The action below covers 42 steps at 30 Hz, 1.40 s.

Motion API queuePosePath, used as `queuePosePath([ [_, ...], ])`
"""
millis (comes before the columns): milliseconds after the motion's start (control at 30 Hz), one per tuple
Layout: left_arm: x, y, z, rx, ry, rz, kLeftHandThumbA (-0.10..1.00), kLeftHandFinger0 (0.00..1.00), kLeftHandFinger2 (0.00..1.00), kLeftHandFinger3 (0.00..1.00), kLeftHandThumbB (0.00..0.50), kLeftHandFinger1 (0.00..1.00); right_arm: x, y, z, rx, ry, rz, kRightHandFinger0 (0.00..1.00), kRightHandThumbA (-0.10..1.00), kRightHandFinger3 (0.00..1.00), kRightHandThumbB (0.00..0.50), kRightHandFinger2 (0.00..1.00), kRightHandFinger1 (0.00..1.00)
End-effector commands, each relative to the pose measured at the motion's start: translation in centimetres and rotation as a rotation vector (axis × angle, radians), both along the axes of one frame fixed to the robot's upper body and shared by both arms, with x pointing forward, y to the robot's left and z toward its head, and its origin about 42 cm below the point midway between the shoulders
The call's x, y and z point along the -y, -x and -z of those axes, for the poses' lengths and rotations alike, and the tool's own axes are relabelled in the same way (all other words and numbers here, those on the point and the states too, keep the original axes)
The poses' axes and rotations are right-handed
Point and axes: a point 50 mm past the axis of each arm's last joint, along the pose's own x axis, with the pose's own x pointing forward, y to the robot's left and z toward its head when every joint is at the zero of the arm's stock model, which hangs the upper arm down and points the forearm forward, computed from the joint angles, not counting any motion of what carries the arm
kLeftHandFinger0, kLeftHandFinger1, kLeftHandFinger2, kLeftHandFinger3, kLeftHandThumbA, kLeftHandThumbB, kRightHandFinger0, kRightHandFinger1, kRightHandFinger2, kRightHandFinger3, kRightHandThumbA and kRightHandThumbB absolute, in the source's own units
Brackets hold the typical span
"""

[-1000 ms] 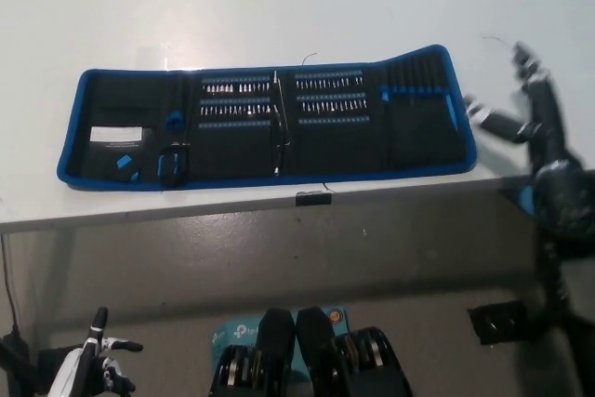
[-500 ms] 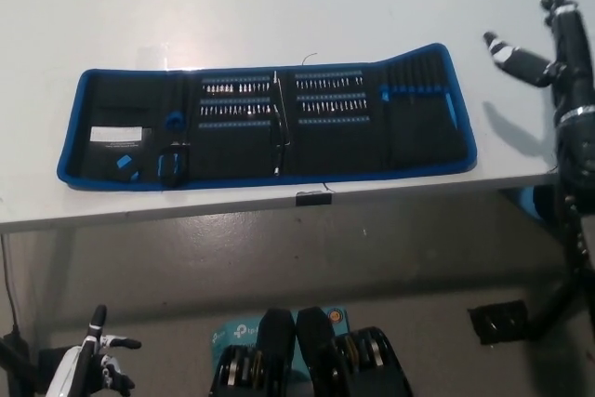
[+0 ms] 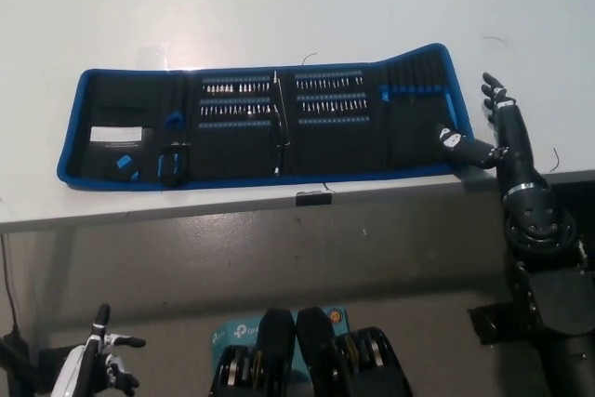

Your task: The robot uses its right hand to lift an edge of the toolkit kept in middle of the desk and make one fold in it

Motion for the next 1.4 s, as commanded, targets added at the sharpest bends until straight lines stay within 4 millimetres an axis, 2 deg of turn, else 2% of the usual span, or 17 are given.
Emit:
queuePosePath([
  [0, -0.4, -0.4, -0.9, 0.060, -0.012, -0.025, 1.00, 0.29, 0.09, 0.45, 0.430, 0.25, 0.3, -0.5, -1.5, 0.100, 0.053, 0.002, 1.00, 0.74, 1.00, 0.291, 1.00, 1.00],
  [100, -0.5, -0.3, -0.8, 0.042, -0.008, -0.035, 1.00, 0.30, 0.09, 0.45, 0.452, 0.25, 0.6, -0.4, -0.7, 0.086, 0.032, 0.014, 1.00, 0.72, 1.00, 0.261, 1.00, 1.00],
  [167, -0.5, -0.4, -0.8, 0.050, -0.007, -0.031, 1.00, 0.30, 0.09, 0.45, 0.440, 0.25, 0.6, -0.3, -0.4, 0.079, 0.017, 0.020, 1.00, 0.70, 1.00, 0.251, 1.00, 1.00],
  [233, -0.5, -0.4, -0.7, 0.054, -0.011, -0.022, 1.00, 0.30, 0.09, 0.44, 0.455, 0.26, 0.3, 0.0, 0.0, 0.073, -0.008, 0.023, 1.00, 0.69, 1.00, 0.262, 1.00, 1.00],
  [300, -0.5, -0.4, -0.8, 0.054, -0.013, -0.019, 1.00, 0.31, 0.11, 0.43, 0.444, 0.27, -0.2, 0.1, 0.1, 0.073, -0.015, 0.030, 1.00, 0.69, 1.00, 0.273, 1.00, 1.00],
  [433, -0.3, -0.1, -0.8, 0.050, -0.016, -0.016, 1.00, 0.32, 0.12, 0.45, 0.432, 0.28, -1.8, 0.5, 0.9, 0.060, -0.057, 0.027, 1.00, 0.64, 1.00, 0.259, 1.00, 1.00],
  [533, -0.4, 0.0, -0.7, 0.045, -0.016, -0.019, 1.00, 0.32, 0.12, 0.46, 0.461, 0.27, -2.8, 0.9, 1.3, 0.052, -0.084, 0.030, 1.00, 0.65, 1.00, 0.263, 1.00, 1.00],
  [600, -0.4, -0.1, -0.7, 0.048, -0.013, -0.018, 1.00, 0.33, 0.13, 0.46, 0.449, 0.27, -3.3, 1.1, 1.6, 0.047, -0.103, 0.034, 0.97, 0.64, 1.00, 0.258, 1.00, 1.00],
  [667, -0.5, 0.0, -0.8, 0.044, -0.007, -0.022, 1.00, 0.34, 0.13, 0.46, 0.457, 0.28, -3.7, 1.3, 1.7, 0.040, -0.118, 0.032, 0.98, 0.65, 1.00, 0.251, 1.00, 1.00],
  [733, -0.6, -0.2, -0.6, 0.050, -0.010, -0.016, 1.00, 0.34, 0.12, 0.45, 0.492, 0.27, -4.2, 1.6, 1.9, 0.027, -0.143, 0.042, 0.94, 0.64, 1.00, 0.255, 1.00, 1.00],
  [800, -0.6, -0.3, -0.5, 0.052, -0.010, -0.013, 1.00, 0.35, 0.11, 0.44, 0.499, 0.27, -4.5, 1.7, 2.0, 0.026, -0.155, 0.037, 0.93, 0.63, 1.00, 0.259, 1.00, 1.00],
  [967, -0.4, -0.3, -0.7, 0.061, -0.023, -0.011, 1.00, 0.32, 0.12, 0.45, 0.487, 0.28, -5.2, 1.6, 1.9, 0.033, -0.164, 0.020, 0.98, 0.61, 1.00, 0.271, 1.00, 1.00],
  [1067, -0.3, -0.3, -0.9, 0.058, -0.014, -0.021, 1.00, 0.30, 0.09, 0.44, 0.478, 0.25, -5.4, 1.8, 2.2, 0.022, -0.171, 0.016, 1.00, 0.61, 1.00, 0.264, 1.00, 1.00],
  [1133, -0.4, -0.4, -0.8, 0.059, -0.020, -0.013, 1.00, 0.29, 0.10, 0.45, 0.482, 0.24, -5.5, 1.8, 2.5, 0.022, -0.189, 0.017, 0.91, 0.59, 1.00, 0.268, 1.00, 1.00],
  [1200, -0.4, -0.5, -0.9, 0.059, -0.023, -0.013, 1.00, 0.29, 0.11, 0.45, 0.484, 0.25, -5.7, 1.8, 2.6, 0.019, -0.182, 0.017, 0.87, 0.61, 1.00, 0.275, 1.00, 0.97],
  [1267, -0.4, -0.5, -0.9, 0.065, -0.023, -0.011, 1.00, 0.28, 0.10, 0.43, 0.486, 0.25, -6.1, 1.9, 2.4, 0.014, -0.178, 0.019, 0.78, 0.62, 1.00, 0.284, 1.00, 0.83],
  [1367, -0.4, -0.5, -0.8, 0.062, -0.018, -0.010, 1.00, 0.30, 0.11, 0.43, 0.483, 0.27, -6.6, 1.8, 2.3, 0.010, -0.207, 0.005, 0.75, 0.60, 1.00, 0.270, 0.98, 0.79],
])
